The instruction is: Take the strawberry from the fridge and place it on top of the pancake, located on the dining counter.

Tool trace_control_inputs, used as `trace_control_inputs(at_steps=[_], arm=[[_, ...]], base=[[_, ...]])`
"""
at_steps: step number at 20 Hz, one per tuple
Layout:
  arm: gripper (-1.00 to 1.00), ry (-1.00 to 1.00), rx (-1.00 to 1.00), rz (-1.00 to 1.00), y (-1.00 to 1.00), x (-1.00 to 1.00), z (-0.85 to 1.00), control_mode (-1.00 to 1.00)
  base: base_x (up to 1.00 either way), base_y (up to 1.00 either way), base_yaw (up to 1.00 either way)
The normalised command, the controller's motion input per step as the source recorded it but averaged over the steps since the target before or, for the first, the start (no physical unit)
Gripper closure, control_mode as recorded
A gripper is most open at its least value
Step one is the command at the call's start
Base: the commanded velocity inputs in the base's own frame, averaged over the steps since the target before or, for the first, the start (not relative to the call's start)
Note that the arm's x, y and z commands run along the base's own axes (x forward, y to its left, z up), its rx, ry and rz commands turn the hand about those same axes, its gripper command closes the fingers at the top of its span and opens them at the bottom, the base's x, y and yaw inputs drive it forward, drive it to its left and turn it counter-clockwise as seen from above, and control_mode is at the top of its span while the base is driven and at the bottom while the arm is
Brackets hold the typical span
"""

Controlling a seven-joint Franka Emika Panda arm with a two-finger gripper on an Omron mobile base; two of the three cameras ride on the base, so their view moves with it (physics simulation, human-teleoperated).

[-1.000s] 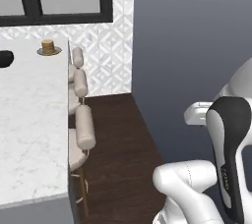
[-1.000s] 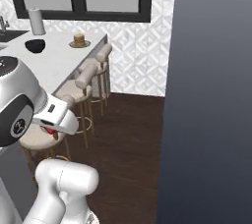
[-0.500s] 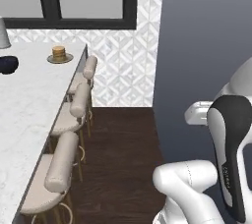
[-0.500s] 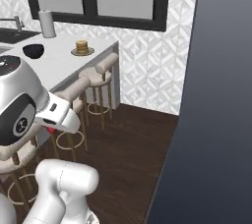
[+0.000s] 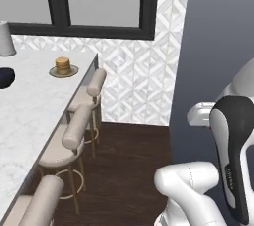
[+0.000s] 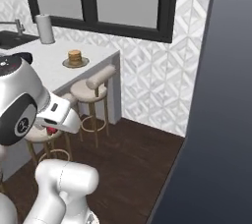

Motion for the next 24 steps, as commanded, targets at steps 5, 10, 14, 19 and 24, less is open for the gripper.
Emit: trace_control_inputs(at_steps=[5, 10, 14, 19, 24], arm=[[1.0, 0.0, 0.0, 0.0, 0.0, 0.0, 0.0, 1.0], [1.0, 0.0, 0.0, 0.0, 0.0, 0.0, 0.0, 1.0], [1.0, 0.0, 0.0, 0.0, 0.0, 0.0, 0.0, 1.0], [1.0, 0.0, 0.0, 0.0, 0.0, 0.0, 0.0, 1.0], [1.0, 0.0, 0.0, 0.0, 0.0, 0.0, 0.0, 1.0]], base=[[1.0, -0.4, 0.28], [1.0, -0.39, 0.52], [1.0, -0.55, 0.76], [0.83, -0.63, 0.76], [0.44, -0.78, 0.78]])
